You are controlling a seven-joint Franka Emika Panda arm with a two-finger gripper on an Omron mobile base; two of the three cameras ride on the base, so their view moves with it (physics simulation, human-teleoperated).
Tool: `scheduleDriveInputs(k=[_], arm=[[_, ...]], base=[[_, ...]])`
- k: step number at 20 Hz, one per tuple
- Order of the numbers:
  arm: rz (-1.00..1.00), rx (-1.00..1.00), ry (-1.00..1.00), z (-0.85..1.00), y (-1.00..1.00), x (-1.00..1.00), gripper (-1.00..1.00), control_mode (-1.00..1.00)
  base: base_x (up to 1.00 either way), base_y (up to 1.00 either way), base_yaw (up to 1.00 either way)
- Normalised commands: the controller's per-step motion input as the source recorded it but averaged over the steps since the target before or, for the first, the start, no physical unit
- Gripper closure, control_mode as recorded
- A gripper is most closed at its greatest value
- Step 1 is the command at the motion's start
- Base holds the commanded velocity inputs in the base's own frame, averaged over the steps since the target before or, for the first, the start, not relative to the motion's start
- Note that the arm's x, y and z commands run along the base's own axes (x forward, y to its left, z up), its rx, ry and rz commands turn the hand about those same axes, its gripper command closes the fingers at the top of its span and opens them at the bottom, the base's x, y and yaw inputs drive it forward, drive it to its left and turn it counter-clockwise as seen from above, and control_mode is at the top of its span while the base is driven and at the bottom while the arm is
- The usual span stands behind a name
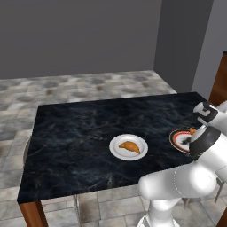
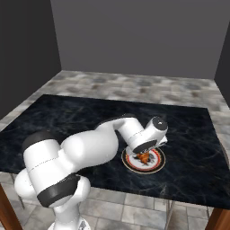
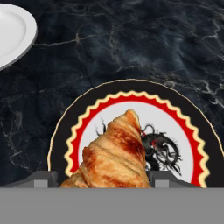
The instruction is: Place the pastries on the plates.
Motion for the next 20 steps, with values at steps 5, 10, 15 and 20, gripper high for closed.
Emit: scheduleDriveInputs(k=[5, 10, 15, 20], arm=[[0.00, 0.00, 0.00, -0.27, 0.00, 0.00, 1.00, -1.00], [0.00, 0.00, 0.00, -0.15, 0.00, 0.00, 1.00, -1.00], [0.00, 0.00, 0.00, -0.14, 0.00, 0.05, 1.00, -1.00], [0.00, 0.00, 0.00, -0.15, 0.00, 0.09, 1.00, -1.00]], base=[[0.00, 0.00, 0.00], [0.00, 0.00, 0.00], [0.00, 0.00, 0.00], [0.00, 0.00, 0.00]])
